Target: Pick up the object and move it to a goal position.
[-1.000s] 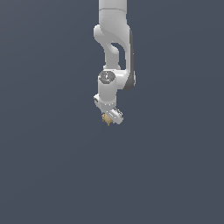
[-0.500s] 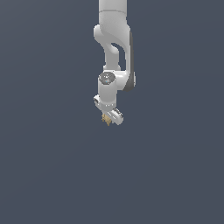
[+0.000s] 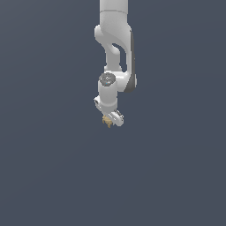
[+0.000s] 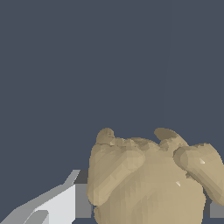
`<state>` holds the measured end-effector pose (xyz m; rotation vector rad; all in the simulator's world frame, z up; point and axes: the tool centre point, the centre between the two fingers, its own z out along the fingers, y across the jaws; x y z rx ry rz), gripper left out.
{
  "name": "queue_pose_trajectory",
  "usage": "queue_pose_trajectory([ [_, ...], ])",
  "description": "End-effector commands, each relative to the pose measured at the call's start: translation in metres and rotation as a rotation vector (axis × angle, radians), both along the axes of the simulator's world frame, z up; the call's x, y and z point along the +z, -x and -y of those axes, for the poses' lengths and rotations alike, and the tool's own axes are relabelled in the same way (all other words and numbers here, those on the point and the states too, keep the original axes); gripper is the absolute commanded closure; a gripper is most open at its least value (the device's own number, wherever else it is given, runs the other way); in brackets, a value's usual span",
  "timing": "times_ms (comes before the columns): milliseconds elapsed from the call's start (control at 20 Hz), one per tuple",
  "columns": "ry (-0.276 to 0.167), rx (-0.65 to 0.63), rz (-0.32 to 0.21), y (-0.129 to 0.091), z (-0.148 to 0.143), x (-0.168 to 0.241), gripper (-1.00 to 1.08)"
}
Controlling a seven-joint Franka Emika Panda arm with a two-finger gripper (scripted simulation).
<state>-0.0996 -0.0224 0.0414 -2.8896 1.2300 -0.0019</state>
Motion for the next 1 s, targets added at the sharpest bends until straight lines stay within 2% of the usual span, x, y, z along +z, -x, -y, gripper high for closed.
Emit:
queue_pose_trajectory([
  [0,0.000,0.000,0.000,-0.005,0.002,0.001,1.08],
  [400,0.001,0.000,0.000,-0.037,0.016,0.008,1.08],
  [950,0.001,0.000,-0.001,-0.105,0.045,0.022,1.08],
])
